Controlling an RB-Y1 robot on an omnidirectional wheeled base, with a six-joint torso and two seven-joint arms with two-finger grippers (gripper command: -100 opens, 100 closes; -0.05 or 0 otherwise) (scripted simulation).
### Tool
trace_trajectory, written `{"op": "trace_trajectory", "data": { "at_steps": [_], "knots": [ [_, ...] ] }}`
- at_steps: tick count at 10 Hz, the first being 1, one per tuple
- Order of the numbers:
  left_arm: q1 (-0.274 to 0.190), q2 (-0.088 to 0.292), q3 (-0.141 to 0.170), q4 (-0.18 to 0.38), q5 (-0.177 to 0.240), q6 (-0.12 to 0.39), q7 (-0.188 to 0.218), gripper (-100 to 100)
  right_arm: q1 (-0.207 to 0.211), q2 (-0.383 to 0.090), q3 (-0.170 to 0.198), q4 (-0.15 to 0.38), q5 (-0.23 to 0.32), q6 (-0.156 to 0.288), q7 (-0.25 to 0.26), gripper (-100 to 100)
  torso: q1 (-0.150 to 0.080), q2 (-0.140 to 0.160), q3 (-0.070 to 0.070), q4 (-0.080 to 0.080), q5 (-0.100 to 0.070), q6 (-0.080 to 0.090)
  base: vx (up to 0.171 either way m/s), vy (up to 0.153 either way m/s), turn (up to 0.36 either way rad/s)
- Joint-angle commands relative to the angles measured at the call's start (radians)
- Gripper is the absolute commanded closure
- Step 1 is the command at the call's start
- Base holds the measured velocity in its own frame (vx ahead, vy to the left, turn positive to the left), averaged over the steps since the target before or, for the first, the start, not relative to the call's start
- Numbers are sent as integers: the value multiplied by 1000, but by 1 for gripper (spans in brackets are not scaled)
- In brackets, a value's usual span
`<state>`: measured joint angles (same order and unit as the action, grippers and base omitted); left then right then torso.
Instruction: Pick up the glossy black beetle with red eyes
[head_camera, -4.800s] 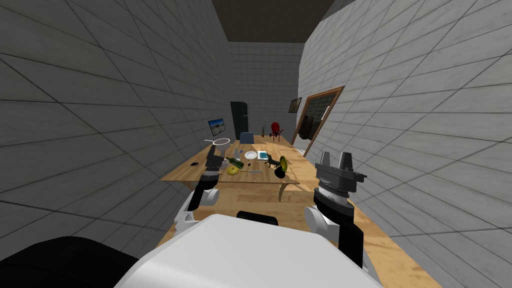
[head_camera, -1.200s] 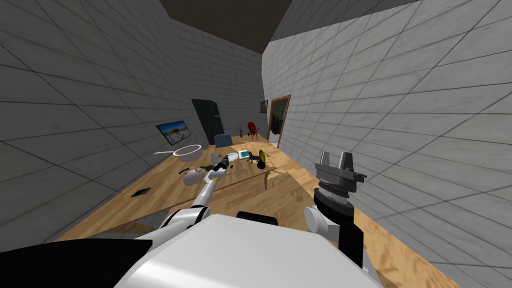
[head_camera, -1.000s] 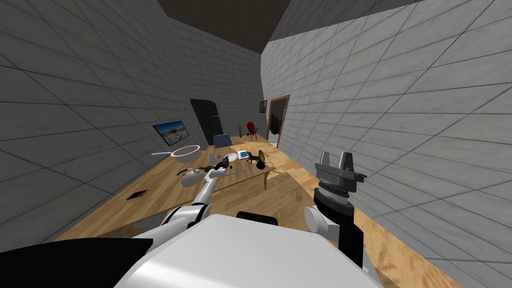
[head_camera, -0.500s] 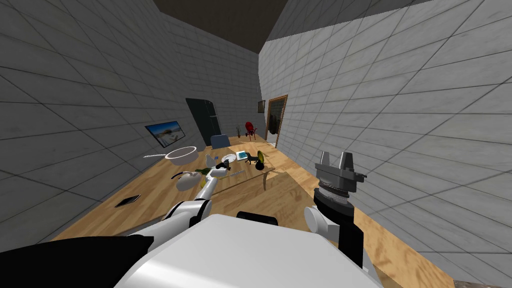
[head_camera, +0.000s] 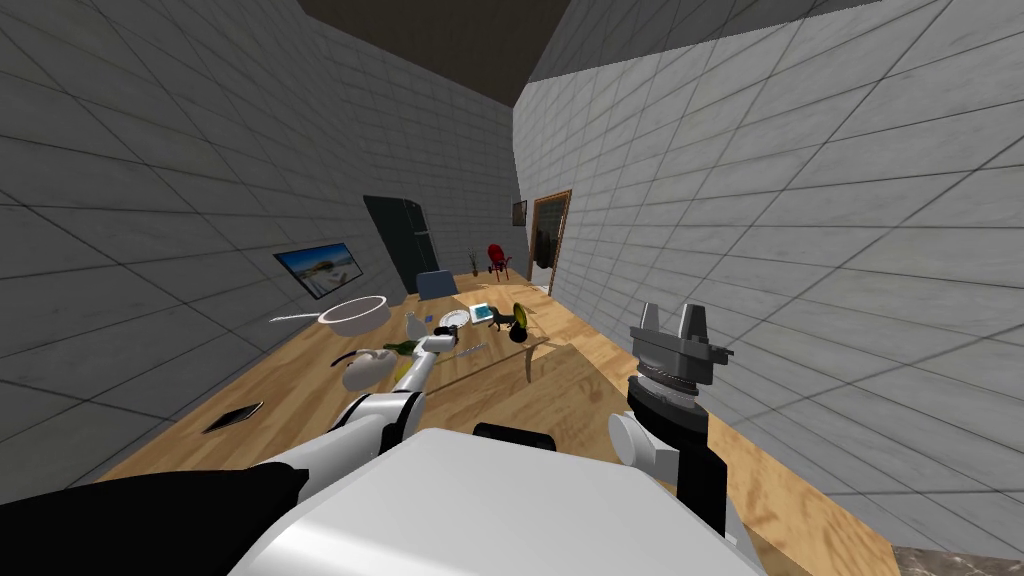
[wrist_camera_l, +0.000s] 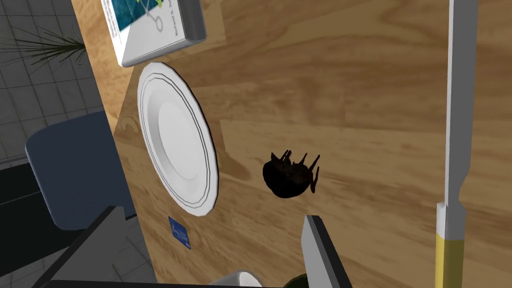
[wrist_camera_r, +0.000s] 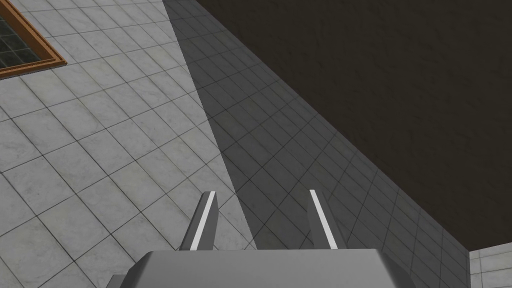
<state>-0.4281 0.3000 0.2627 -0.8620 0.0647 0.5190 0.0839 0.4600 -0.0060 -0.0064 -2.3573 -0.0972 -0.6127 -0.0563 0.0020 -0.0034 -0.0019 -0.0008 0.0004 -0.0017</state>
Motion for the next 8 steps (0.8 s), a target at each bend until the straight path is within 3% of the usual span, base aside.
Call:
{"op": "trace_trajectory", "data": {
  "at_steps": [1, 4, 8],
  "knots": [
    [-21, 10, -4, 50, 1, 40, 1, -100, 0, 0, 0, 0, 0, 0, 0, 0, 0, 0, 0, 0, 0, 0, 47, 21, -26],
    [-42, 19, -10, 120, -5, 102, 5, -100, 0, 0, 0, 0, 0, 0, 0, 0, 0, 0, 0, 0, 0, 0, 46, 18, -34],
    [-55, 23, -15, 163, -9, 148, 9, -100, 0, 0, 0, 0, 0, 0, 0, 0, 0, 0, 0, 0, 0, 0, 41, 19, -17]
  ]
}}
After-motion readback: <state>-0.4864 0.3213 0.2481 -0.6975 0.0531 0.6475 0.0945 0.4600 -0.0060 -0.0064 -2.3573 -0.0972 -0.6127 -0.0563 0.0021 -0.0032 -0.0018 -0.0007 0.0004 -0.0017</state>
